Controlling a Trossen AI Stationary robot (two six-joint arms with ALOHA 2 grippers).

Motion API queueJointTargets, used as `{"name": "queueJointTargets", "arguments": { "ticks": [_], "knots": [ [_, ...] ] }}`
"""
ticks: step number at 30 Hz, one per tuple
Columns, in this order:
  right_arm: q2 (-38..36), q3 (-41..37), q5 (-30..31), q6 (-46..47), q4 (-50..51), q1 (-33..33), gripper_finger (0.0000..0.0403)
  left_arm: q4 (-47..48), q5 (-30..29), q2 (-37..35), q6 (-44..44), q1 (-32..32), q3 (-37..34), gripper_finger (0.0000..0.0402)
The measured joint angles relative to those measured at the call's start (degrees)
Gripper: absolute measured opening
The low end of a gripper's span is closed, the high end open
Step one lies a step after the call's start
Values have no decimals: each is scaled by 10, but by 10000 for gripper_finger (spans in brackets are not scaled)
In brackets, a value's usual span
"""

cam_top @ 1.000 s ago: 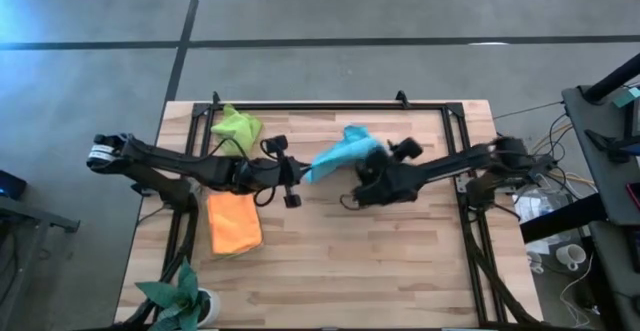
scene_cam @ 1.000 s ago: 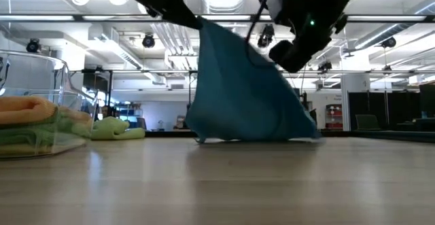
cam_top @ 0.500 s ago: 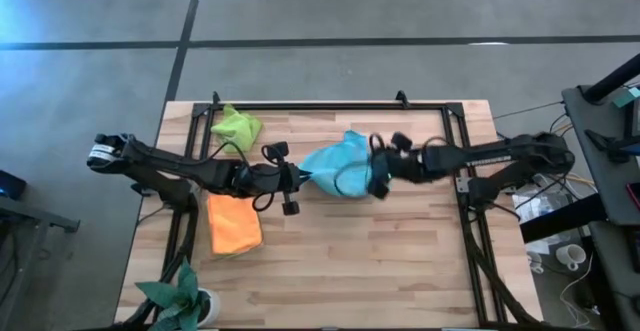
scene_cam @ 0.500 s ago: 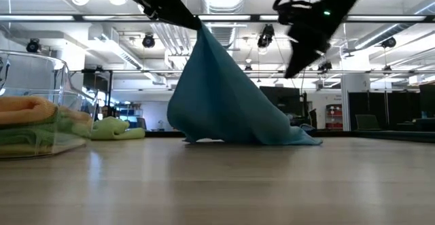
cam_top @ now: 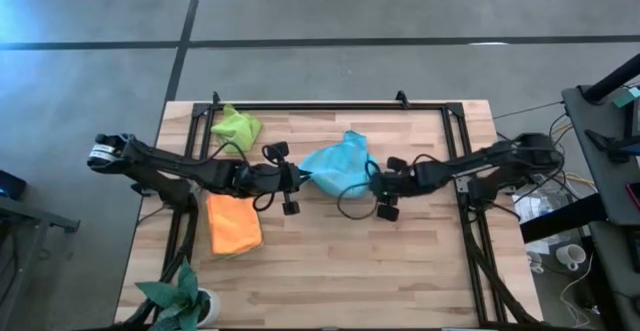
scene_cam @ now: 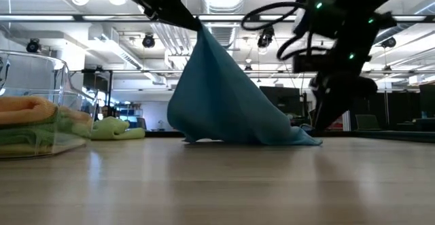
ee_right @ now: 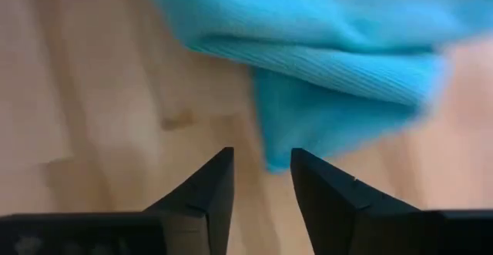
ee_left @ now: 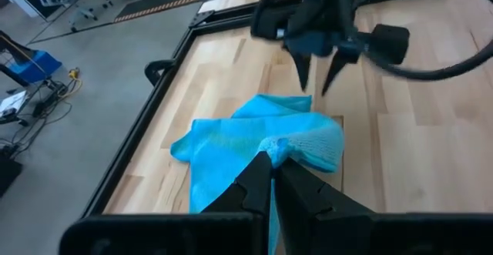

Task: Fold microfiber towels
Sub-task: Fold the blue microfiber towel on the table

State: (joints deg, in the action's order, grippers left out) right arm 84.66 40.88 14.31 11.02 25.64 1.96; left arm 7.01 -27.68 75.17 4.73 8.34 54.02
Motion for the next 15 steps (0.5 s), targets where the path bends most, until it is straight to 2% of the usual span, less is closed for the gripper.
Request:
{"name": "queueJointTargets", "arguments": {
  "ticks": [2, 10, 12, 15],
  "knots": [
    [23, 0, -32, -32, -15, -23, 118, 4, 0, 1, 0, 0, 0, 0],
    [86, 7, -45, -86, -24, -71, 103, 45, -1, 1, -15, 0, 0, 0],
    [87, 7, -46, -92, -23, -71, 81, 48, -3, 1, -15, -1, 0, 0],
    [74, 3, -46, -92, -24, -71, 28, 46, -14, 1, -14, -1, 0, 0]
  ]
}}
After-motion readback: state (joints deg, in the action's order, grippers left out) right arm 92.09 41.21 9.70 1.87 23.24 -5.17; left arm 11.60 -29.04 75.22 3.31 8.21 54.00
